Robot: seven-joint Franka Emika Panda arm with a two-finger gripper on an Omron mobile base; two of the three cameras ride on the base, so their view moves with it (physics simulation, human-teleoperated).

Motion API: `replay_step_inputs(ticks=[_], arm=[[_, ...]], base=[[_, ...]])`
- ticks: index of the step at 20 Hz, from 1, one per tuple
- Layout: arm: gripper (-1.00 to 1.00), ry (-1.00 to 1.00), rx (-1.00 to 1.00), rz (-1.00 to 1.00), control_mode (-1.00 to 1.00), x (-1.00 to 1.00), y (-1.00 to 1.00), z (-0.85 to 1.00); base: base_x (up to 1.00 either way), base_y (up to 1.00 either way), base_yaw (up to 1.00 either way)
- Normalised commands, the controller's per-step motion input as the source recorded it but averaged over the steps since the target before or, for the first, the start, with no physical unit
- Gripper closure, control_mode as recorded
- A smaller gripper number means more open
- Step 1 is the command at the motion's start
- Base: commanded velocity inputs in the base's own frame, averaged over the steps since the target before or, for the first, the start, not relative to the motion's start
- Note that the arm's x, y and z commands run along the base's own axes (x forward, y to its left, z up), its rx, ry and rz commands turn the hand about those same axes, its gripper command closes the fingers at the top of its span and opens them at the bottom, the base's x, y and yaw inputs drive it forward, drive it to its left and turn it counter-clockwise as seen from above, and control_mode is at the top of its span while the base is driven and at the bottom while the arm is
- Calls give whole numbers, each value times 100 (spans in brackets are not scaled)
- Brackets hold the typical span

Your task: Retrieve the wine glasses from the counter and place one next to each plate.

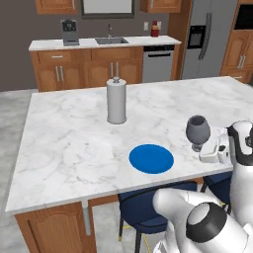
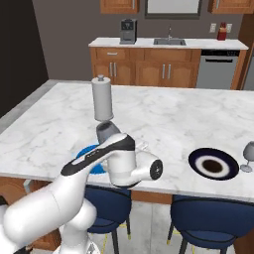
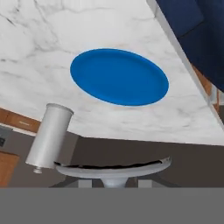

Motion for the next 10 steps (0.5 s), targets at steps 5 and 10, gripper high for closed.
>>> replay_step_inputs(ticks=[5, 10], arm=[[100, 21, -1, 15, -100, 48, -9, -34], [100, 14, 0, 21, -100, 19, -27, -32]], base=[[0, 0, 0], [0, 0, 0]])
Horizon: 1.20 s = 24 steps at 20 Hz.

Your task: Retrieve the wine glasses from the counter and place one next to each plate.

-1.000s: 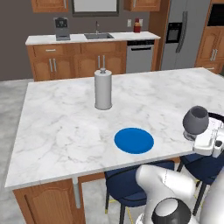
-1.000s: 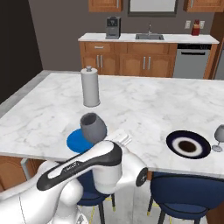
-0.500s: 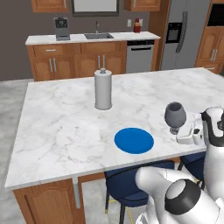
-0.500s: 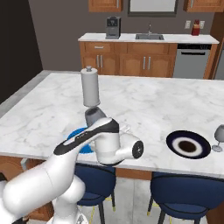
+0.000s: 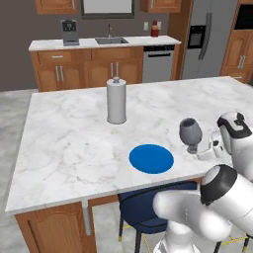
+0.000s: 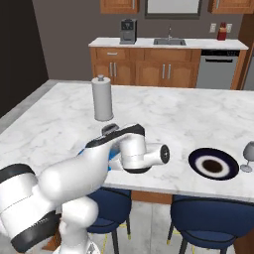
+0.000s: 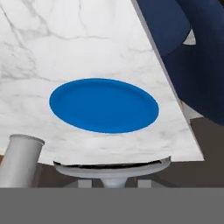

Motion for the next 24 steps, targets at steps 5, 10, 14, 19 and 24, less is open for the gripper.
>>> replay_step_inputs(ticks=[5, 10, 14, 19, 24], arm=[[100, 5, 0, 23, -100, 27, -9, -26], [100, -2, 1, 26, -100, 35, 0, -14], [100, 0, 4, 18, -100, 50, -1, -21], [100, 2, 0, 4, -100, 59, -1, -26], [100, 2, 0, 1, -100, 60, -1, -33]], base=[[0, 0, 0], [0, 0, 0], [0, 0, 0], [0, 0, 0], [0, 0, 0]])
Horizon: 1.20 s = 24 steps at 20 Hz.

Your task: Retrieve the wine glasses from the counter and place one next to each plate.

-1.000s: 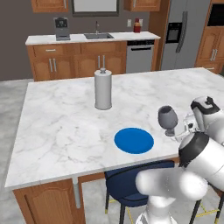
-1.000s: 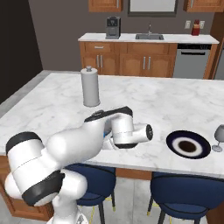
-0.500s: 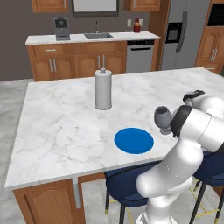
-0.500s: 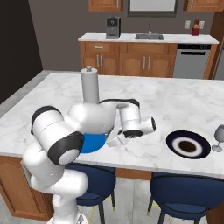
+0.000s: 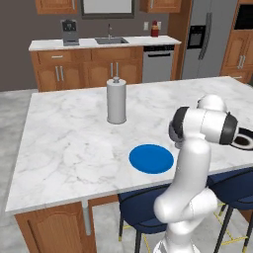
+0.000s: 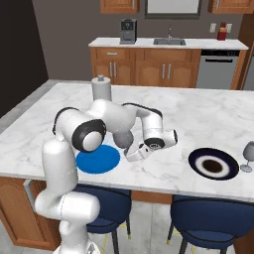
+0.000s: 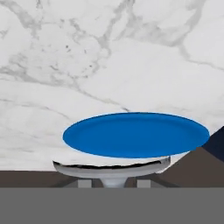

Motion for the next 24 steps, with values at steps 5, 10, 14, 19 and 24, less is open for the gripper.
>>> replay_step_inputs(ticks=[5, 10, 14, 19, 24], arm=[[100, 4, 2, 0, -100, 45, 0, -38], [100, 0, 4, 0, -100, 5, 0, -33], [100, 0, 0, 0, -100, 9, 0, -28], [100, -2, -4, 0, -100, 11, 3, -21], [100, -1, -3, 0, -100, 11, 0, -27]], base=[[0, 0, 0], [0, 0, 0], [0, 0, 0], [0, 0, 0], [0, 0, 0]])
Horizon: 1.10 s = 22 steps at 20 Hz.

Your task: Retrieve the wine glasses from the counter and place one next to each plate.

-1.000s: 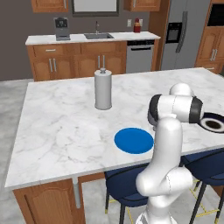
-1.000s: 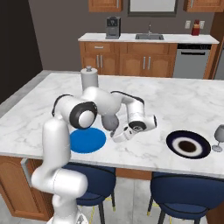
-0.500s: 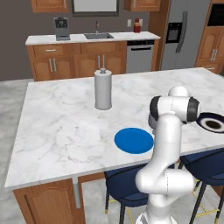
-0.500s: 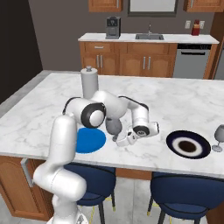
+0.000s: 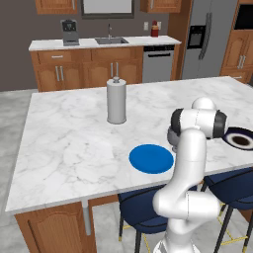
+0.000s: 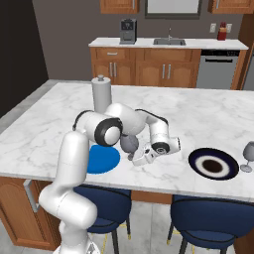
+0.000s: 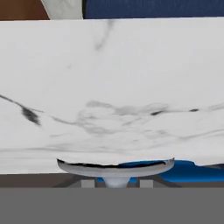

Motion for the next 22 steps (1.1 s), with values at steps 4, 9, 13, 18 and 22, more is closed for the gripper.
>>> replay_step_inputs(ticks=[4, 9, 13, 18, 22], arm=[[-100, -3, -3, 0, -100, 0, 0, -30], [-100, -5, -6, 0, -100, 0, -5, -28], [-100, -1, -4, -1, -100, 0, -25, -32], [-100, 0, -2, -3, -100, 0, -20, -25], [-100, 0, 0, -5, -100, 0, -19, -7]], base=[[0, 0, 0], [0, 0, 0], [0, 0, 0], [0, 0, 0], [0, 0, 0]])
